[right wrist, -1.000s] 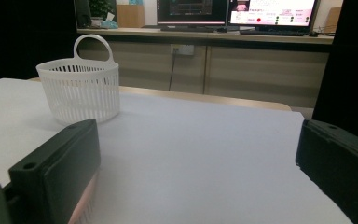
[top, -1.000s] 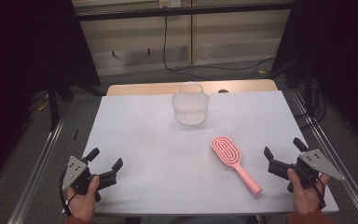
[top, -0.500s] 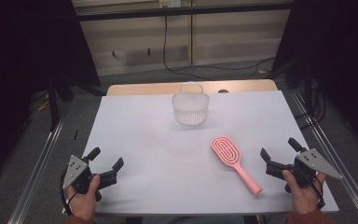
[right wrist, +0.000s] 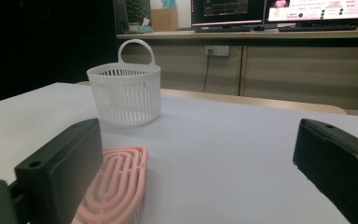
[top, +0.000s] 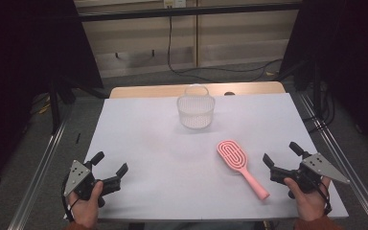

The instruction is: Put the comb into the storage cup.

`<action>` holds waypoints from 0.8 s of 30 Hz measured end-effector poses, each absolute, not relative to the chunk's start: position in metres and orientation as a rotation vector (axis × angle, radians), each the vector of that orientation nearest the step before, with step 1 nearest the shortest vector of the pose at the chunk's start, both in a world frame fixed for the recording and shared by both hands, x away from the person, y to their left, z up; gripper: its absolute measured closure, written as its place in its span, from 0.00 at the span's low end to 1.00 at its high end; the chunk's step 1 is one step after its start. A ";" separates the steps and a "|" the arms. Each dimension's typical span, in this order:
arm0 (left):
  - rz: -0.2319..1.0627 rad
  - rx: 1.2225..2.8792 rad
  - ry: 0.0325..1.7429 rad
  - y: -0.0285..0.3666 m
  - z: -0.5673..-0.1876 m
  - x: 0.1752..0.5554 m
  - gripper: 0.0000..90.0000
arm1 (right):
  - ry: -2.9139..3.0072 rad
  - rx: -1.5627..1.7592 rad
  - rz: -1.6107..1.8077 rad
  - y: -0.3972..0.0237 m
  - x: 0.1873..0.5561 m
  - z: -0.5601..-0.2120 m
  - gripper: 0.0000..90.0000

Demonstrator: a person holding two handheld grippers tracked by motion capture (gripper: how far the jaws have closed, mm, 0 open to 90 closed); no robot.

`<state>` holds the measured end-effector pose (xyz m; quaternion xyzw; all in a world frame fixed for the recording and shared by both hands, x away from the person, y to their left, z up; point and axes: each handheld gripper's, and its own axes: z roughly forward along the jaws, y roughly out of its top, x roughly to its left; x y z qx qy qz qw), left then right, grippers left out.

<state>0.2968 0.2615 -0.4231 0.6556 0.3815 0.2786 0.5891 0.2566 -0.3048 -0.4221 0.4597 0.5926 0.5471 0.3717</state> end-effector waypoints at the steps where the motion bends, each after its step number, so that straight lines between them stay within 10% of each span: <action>1: 0.642 1.526 0.890 0.261 -0.423 0.297 0.03 | 1.517 1.180 1.413 -0.304 0.258 -0.422 0.01; 24: 0.628 1.534 0.880 0.258 -0.423 0.298 0.03 | 1.702 1.145 1.384 -0.285 0.278 -0.422 0.03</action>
